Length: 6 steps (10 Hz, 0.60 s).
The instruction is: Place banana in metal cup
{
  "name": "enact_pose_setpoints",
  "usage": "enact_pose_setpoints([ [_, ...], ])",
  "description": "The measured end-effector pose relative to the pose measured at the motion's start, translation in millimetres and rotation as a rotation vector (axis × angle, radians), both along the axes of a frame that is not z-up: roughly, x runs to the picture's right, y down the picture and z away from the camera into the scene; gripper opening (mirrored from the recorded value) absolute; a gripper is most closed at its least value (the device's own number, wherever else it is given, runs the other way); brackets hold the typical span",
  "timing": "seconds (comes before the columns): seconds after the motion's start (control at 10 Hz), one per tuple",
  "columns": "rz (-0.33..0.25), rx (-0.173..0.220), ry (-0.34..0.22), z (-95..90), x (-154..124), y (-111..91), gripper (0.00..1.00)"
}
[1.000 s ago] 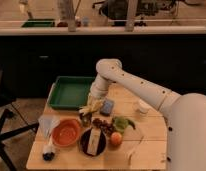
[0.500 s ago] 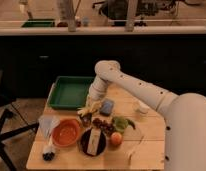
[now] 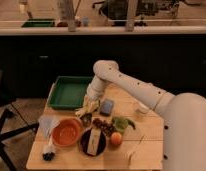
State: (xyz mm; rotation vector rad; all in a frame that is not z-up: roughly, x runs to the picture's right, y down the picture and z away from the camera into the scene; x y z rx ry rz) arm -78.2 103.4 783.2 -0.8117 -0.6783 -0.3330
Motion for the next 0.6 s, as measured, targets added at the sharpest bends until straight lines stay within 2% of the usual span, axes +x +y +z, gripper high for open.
enact_pose_setpoints([
  [0.6,-0.005,-0.012,-0.169,-21.5,-19.9,8.4,0.00],
])
